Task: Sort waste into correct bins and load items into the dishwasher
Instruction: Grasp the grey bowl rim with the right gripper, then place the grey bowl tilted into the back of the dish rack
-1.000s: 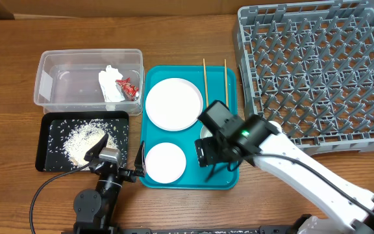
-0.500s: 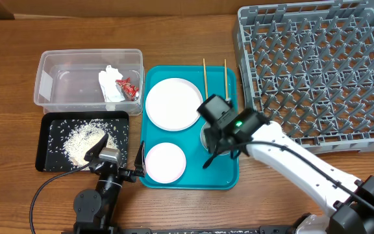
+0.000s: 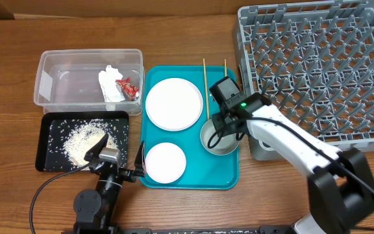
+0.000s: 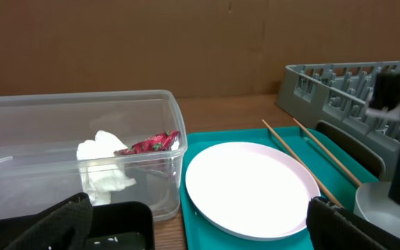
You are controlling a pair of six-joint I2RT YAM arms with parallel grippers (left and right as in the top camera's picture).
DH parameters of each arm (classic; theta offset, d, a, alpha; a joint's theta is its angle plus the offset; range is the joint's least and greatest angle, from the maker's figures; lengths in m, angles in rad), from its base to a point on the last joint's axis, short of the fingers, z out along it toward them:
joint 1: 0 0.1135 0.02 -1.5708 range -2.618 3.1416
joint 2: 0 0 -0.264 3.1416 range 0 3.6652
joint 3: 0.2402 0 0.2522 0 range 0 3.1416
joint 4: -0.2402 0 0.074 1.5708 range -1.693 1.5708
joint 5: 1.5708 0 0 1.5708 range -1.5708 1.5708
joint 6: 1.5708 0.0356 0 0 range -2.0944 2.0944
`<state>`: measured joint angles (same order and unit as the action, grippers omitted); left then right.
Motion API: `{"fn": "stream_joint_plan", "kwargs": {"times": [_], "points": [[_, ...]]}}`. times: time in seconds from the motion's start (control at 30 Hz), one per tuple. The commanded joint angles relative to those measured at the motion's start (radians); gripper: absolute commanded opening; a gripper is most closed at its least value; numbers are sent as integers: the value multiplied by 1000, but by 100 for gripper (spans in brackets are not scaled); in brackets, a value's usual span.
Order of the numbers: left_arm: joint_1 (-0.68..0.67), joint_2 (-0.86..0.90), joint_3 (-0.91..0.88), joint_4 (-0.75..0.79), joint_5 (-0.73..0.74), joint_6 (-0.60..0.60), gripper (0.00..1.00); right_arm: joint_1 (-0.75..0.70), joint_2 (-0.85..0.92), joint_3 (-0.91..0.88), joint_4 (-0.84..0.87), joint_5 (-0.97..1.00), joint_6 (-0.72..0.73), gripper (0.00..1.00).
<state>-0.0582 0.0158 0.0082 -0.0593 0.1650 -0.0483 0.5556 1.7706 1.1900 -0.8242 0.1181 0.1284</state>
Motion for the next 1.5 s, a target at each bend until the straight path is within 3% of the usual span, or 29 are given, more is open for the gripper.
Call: {"fn": "stream_joint_plan", "kwargs": {"times": [0.0,0.07,0.27,0.53,0.63,0.87,0.97,1.07,1.47], "points": [[6,-10,-3,0,11,16,100,-6,45,0,1,-15,-25,46],[6,-10,-3,0,11,16,100,-8,51,0,-3,-15,-25,42],[6,-10,-3,0,11,16,100,-8,31,7,-54,-15,-24,4],[6,-10,-3,0,11,16,100,-8,-119,93,-151,21,100,4],[6,-10,-3,0,11,16,100,-8,-212,118,-163,163,203,4],[6,-10,-3,0,11,16,100,-39,-361,121,-70,753,294,4],[6,-10,-3,0,11,16,100,-84,-354,120,8,1001,291,4],[6,-10,-3,0,11,16,100,-150,-329,120,71,1117,291,4],[6,-10,-3,0,11,16,100,-428,-96,119,91,1138,288,4]]}}
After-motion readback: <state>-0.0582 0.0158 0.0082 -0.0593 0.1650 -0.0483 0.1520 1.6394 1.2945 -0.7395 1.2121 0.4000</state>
